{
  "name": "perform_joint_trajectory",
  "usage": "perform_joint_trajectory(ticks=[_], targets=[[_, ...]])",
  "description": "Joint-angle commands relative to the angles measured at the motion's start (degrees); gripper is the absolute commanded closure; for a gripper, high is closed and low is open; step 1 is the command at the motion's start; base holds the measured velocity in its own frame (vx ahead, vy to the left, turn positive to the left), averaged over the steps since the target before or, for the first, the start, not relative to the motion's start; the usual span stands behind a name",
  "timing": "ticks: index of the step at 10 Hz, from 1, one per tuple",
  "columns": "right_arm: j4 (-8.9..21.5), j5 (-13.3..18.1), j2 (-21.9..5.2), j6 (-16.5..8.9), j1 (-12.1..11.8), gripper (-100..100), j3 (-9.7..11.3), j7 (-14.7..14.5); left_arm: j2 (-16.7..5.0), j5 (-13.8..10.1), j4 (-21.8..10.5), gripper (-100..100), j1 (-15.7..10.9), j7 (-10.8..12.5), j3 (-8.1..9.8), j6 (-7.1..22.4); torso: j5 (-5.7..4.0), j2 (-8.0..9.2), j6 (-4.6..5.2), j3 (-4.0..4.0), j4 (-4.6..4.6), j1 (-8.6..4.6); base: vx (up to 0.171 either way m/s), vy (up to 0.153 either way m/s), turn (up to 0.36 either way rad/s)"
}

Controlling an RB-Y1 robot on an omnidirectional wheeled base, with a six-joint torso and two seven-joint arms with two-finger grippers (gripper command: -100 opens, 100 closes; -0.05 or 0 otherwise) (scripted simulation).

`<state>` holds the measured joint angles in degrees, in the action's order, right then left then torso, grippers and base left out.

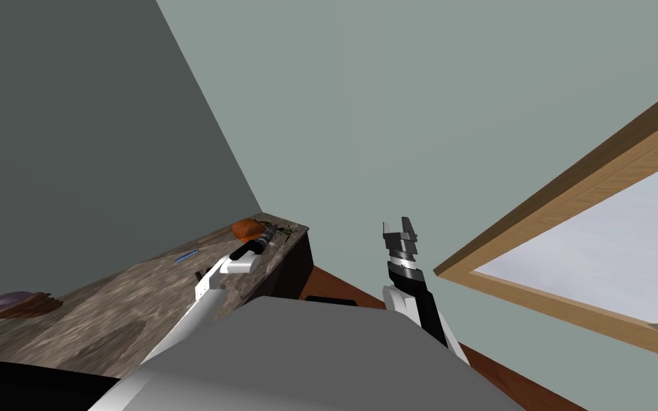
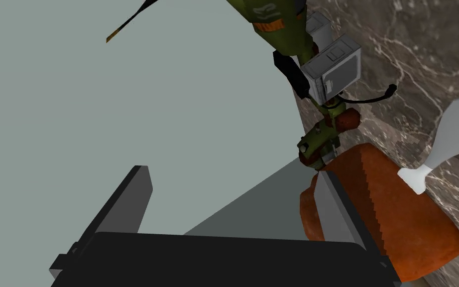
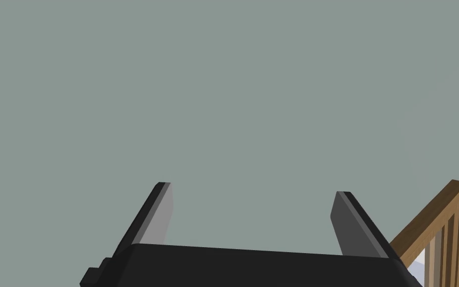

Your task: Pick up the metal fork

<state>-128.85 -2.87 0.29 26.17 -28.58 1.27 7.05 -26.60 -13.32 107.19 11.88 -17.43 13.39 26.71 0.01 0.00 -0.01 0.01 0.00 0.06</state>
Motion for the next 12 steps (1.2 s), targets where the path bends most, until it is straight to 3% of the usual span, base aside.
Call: perform_joint_trajectory(ticks=[1,2,3,5,6,8,9,11,12], targets=[[0.0,0.0,0.0,0.0,0.0,0,0.0,0.0,-0.68,-0.63,-0.79,-100,-0.52,-0.65,0.35,2.86,0.0,0.0,0.0,0.0,0.0,0.0,-0.005,0.013,-0.04],[0.0,0.0,0.0,0.0,0.0,0,0.0,0.0,-0.68,-0.63,-0.79,-100,-0.52,-0.65,0.35,3.99,0.0,0.01,-0.02,0.01,0.0,0.01,-0.003,0.007,0.003],[0.0,0.0,0.0,0.0,0.0,0,0.0,0.0,-2.14,-1.94,-2.92,-100,-1.98,-1.78,0.96,5.78,0.0,0.01,-0.02,0.01,0.0,-0.02,-0.003,0.011,-0.054],[0.0,0.0,0.0,0.0,0.0,0,0.0,0.0,-2.14,-1.94,-2.92,-100,-1.98,-1.78,0.96,8.39,0.01,0.01,-0.02,0.0,0.0,0.01,-0.003,0.011,-0.02],[0.0,0.0,0.0,0.0,0.0,0,0.0,0.0,-3.58,-3.26,-5.05,-100,-3.46,-2.88,1.49,10.49,0.0,0.01,-0.03,0.0,0.0,-0.01,-0.005,0.014,-0.046],[0.0,0.0,0.0,0.0,0.0,0,0.0,0.0,-3.58,-3.26,-5.05,-100,-3.46,-2.88,1.49,12.75,0.01,0.01,-0.02,0.0,0.0,0.02,-0.002,0.014,-0.02],[0.0,0.0,0.0,0.0,0.0,0,0.0,0.0,-4.99,-4.59,-7.16,-100,-4.94,-3.92,1.94,14.71,0.01,0.0,-0.02,0.0,0.0,0.0,0.0,0.017,-0.066],[0.0,0.0,0.0,0.0,0.0,0,0.0,0.0,-4.99,-4.59,-7.16,-100,-4.94,-3.92,1.94,17.04,0.01,-0.01,-0.02,-0.01,0.0,0.03,0.0,0.015,-0.012],[0.0,0.0,0.0,0.0,-0.01,0,0.0,0.0,-6.37,-5.92,-9.24,-100,-6.42,-4.92,2.31,19.11,0.01,0.0,-0.03,0.0,0.0,0.0,0.001,0.017,-0.054]])
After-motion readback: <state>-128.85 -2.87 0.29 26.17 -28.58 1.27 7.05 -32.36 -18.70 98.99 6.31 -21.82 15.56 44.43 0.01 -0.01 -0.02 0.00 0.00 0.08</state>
